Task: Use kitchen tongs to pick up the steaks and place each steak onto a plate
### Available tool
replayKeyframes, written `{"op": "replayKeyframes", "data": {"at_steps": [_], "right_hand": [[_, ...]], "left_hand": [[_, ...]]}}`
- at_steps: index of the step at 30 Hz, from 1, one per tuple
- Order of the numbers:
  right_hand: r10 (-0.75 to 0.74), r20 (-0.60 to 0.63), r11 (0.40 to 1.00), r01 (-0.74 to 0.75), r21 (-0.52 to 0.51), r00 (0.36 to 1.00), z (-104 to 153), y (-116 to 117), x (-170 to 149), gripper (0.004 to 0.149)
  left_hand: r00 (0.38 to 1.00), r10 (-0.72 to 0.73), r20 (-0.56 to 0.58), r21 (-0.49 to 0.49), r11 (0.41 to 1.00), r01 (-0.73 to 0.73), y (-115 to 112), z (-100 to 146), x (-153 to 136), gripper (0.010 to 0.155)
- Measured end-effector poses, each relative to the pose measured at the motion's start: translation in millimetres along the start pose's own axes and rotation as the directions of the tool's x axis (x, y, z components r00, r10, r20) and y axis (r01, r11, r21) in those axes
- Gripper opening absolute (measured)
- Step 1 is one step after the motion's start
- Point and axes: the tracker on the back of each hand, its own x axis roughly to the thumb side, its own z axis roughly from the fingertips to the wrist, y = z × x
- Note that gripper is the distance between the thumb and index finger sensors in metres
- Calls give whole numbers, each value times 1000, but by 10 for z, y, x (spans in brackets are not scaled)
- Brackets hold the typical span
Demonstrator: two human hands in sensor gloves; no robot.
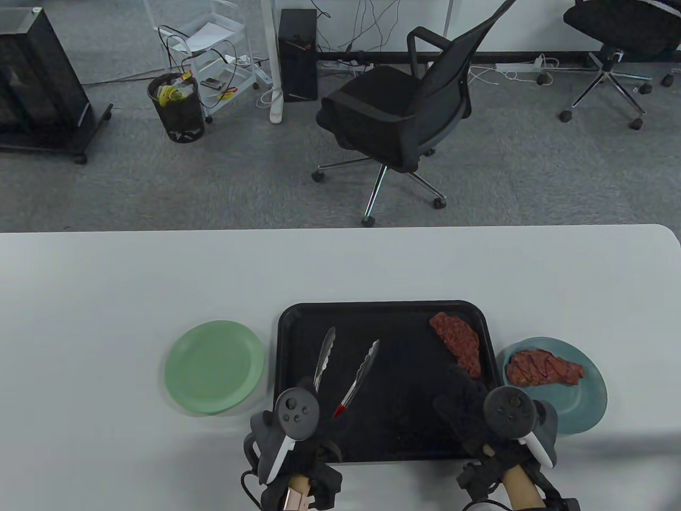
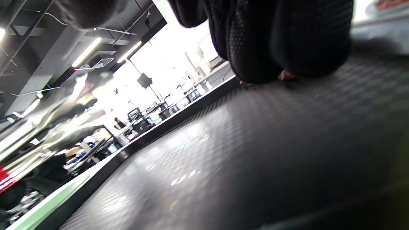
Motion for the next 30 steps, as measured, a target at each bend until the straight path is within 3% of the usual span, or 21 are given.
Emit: {"op": "replayKeyframes", "data": {"at_steps": [4, 8, 16, 21, 26, 30], "right_hand": [[-218, 9, 968, 215, 131, 976, -17, 108, 31, 85], [-457, 12, 851, 433, 297, 890, -32, 250, 113, 95], [-678, -27, 635, 604, 482, 734, -21, 418, 236, 102], [-679, 21, 634, 572, 520, 734, -1, 479, 322, 105], [-750, -23, 567, 659, 494, 662, 14, 534, 320, 103], [-820, -57, 492, 751, 439, 570, 22, 553, 332, 96]], "left_hand": [[984, 169, 57, -21, 986, -168, -6, 57, 117, 96], [951, 278, 136, -76, 960, -270, -42, 130, 263, 96], [874, 407, 263, -288, 898, -332, -208, 212, 490, 96], [858, 418, 299, -378, 877, -296, -273, 223, 542, 94], [852, 435, 290, -413, 861, -299, -278, 211, 531, 92], [872, 357, 334, -363, 903, -231, -277, 252, 590, 89]]}}
